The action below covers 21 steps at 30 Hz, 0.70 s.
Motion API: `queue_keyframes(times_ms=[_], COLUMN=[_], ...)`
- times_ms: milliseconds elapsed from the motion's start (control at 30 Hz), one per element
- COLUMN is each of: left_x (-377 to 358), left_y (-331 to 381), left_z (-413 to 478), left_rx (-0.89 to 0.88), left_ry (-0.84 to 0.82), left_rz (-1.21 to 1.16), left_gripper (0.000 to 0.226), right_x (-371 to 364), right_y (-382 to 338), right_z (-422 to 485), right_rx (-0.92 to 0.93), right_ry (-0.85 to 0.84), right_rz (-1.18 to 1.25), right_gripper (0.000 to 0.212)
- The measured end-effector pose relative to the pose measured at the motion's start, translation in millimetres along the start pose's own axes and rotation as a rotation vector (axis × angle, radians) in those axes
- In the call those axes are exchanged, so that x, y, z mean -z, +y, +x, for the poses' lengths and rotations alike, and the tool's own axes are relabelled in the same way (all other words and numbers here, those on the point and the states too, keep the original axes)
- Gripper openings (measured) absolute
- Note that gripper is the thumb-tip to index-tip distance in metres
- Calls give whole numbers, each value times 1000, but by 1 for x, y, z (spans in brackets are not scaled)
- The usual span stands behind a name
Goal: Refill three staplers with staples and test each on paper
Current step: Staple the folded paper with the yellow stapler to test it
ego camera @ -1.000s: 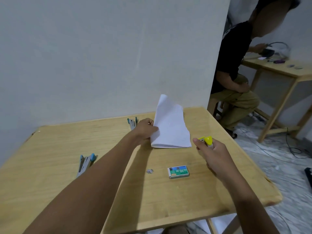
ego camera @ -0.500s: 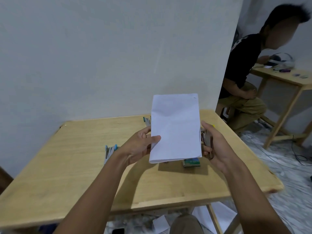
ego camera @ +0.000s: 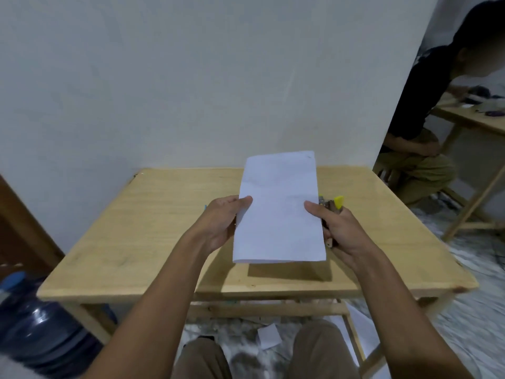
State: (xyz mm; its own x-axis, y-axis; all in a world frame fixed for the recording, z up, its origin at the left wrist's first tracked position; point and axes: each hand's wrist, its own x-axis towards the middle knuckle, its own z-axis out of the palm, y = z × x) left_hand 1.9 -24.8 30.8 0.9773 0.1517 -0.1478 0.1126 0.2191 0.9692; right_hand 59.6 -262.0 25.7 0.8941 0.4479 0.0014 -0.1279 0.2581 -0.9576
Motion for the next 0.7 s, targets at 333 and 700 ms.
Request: queue_keyframes(times_ms=[333, 700], left_x=[9, 20], left_y=[-8, -4], left_z=[-17, -19], left_rx=[-152, -145], left_ry=[24, -46], left_rz=[-119, -33], left_gripper=[14, 46], right_x=[-21, -16], right_y=[17, 17], right_z=[3, -7], right_rx=[13, 109], right_ry=[225, 20], right_rz=[112, 2], right_gripper=[27, 50])
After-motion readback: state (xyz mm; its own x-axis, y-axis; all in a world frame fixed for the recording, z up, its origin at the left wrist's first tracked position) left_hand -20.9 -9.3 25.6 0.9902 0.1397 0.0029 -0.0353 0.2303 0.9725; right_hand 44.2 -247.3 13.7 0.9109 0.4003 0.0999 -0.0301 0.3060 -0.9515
